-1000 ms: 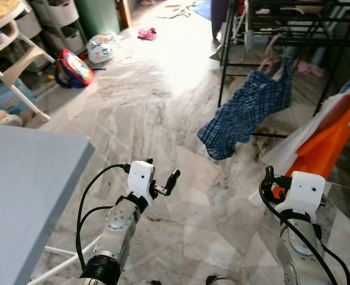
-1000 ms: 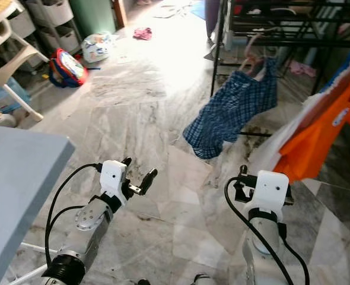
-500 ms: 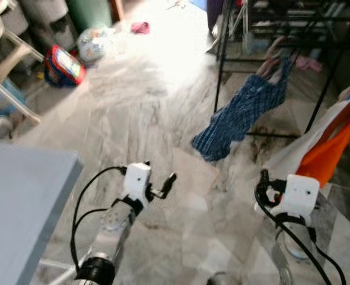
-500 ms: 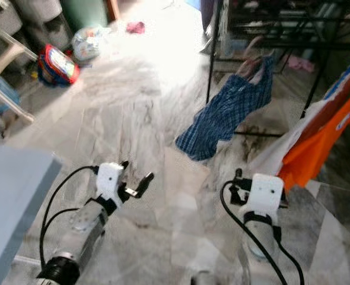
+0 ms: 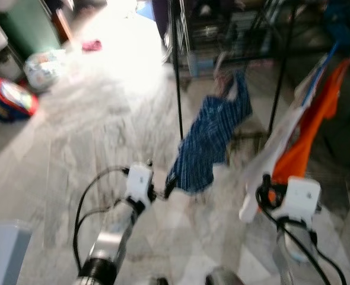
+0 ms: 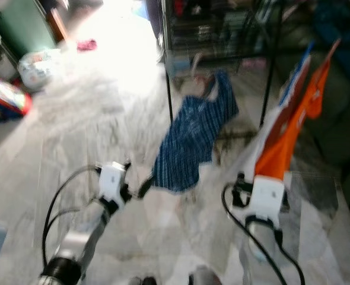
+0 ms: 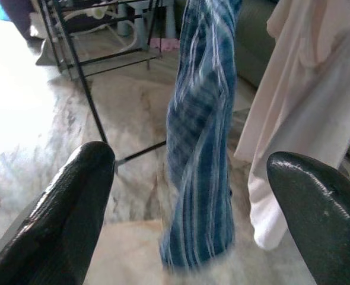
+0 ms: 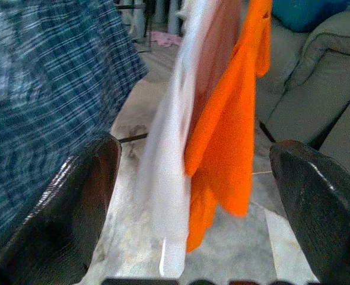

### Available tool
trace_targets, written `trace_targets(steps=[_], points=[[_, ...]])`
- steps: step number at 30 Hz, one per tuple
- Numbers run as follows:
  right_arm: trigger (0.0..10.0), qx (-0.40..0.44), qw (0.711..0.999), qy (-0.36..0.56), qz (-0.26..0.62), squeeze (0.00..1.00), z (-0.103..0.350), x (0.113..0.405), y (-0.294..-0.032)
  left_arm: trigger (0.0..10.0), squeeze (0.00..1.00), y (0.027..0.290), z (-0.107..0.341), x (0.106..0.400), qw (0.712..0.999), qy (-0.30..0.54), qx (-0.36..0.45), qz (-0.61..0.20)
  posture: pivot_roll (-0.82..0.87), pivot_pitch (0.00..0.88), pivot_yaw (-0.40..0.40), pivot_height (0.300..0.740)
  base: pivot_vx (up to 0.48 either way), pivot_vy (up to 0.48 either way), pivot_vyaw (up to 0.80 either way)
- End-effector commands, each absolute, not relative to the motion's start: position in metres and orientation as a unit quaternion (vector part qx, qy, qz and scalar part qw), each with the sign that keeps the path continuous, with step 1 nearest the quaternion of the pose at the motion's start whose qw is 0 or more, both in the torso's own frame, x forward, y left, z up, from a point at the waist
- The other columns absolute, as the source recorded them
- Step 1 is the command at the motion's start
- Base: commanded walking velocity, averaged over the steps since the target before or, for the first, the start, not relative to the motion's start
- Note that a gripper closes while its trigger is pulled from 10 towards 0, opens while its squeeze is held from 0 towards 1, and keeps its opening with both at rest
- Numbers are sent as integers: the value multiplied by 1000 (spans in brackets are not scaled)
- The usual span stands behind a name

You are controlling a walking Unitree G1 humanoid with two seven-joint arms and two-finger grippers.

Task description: Hang hanger

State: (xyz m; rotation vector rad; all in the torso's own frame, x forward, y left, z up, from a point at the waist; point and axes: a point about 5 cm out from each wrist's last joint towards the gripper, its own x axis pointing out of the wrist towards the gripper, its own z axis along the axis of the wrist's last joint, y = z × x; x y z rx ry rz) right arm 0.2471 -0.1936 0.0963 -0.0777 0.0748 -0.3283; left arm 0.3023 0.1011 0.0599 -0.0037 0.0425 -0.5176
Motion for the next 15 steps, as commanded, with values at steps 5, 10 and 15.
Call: trace_targets(steps=[5,10,15], points=[[10000,-45,984,41,-167,0,95,245,-196,10000,0,97,54,298,964,36,1,-263,-110,200,94,740,321,0,0],[10000,-49,984,40,-164,0,95,244,-196,10000,0,97,52,297,964,39,2,-263,-111,204,92,740,0,0,0],[10000,-66,985,35,-155,0,97,245,-194,10000,0,97,53,297,964,38,1,-262,-111,205,88,740,0,0,0]])
